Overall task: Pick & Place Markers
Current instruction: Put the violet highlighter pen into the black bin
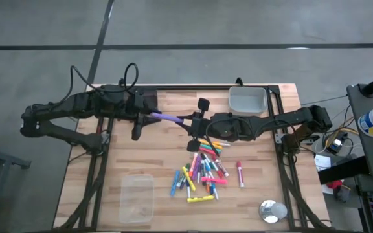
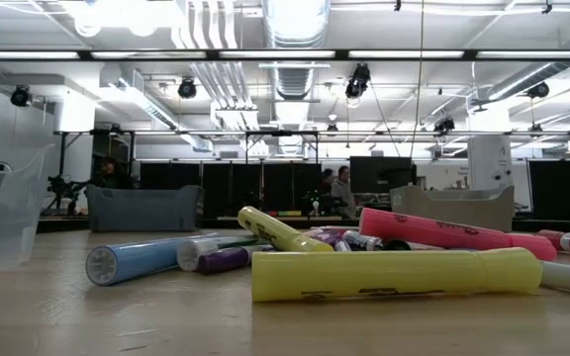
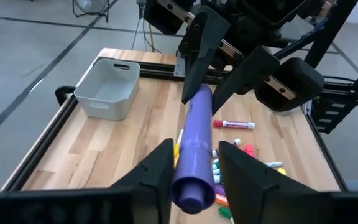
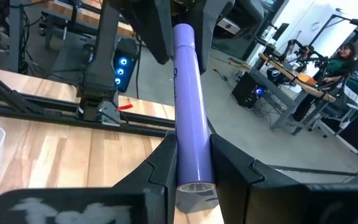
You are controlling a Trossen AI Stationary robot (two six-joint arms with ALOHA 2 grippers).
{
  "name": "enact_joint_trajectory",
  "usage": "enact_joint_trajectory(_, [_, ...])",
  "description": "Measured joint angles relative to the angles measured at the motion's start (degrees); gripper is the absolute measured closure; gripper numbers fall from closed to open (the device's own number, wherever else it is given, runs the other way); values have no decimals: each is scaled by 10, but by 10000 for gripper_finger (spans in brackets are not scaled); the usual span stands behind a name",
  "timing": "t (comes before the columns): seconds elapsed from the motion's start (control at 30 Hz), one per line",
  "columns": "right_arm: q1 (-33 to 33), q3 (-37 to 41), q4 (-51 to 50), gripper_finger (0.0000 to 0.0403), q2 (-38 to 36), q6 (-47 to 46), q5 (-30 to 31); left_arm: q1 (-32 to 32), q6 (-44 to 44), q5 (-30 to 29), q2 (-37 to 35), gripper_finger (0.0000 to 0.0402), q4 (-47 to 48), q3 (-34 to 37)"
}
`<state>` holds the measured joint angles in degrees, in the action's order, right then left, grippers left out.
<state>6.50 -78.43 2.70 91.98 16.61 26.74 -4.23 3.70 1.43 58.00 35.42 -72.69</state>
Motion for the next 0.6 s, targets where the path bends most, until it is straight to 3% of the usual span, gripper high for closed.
enact_joint_trajectory(0.3, [0, 0, -2, 321, 0, 1, -2, 0, 1, 9, 0, 339, -5, 0])
enact_joint_trajectory(0.6, [-1, 0, -6, 256, 0, -8, 3, 0, 12, 2, 0, 341, -2, 0])
